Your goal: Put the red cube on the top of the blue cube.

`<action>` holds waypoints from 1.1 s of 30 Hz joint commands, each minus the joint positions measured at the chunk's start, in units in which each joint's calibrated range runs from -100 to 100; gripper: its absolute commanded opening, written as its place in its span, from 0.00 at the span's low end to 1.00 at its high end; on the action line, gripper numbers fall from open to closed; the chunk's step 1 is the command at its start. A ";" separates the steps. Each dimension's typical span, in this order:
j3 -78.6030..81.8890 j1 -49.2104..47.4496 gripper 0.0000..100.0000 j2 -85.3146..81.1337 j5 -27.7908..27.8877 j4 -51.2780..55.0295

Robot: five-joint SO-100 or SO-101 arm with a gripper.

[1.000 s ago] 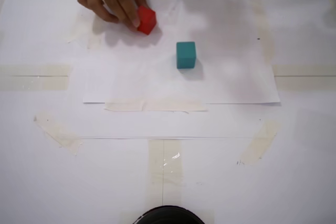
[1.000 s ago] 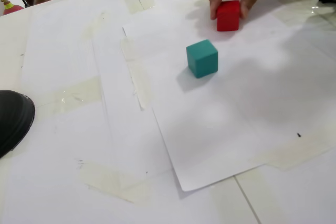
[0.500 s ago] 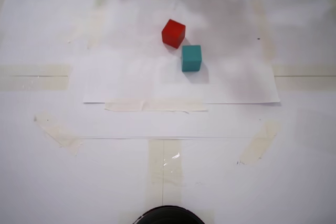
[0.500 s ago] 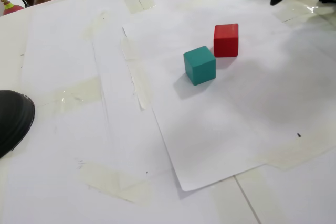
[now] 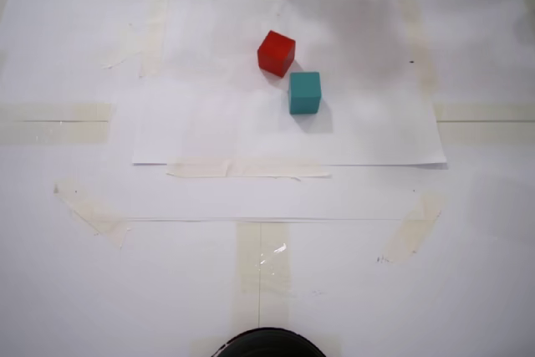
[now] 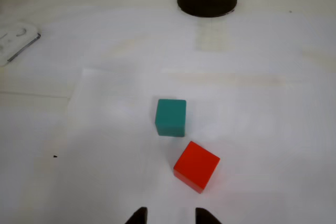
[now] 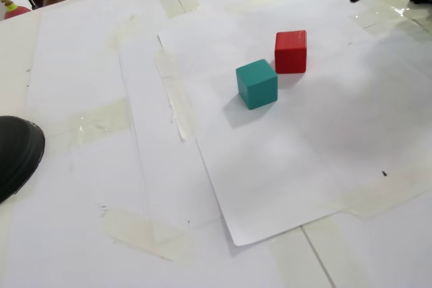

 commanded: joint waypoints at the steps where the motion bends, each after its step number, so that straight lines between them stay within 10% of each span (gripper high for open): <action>1: -9.44 1.01 0.17 -0.55 -2.20 2.69; 33: -51.30 -3.23 0.26 49.07 -6.64 15.09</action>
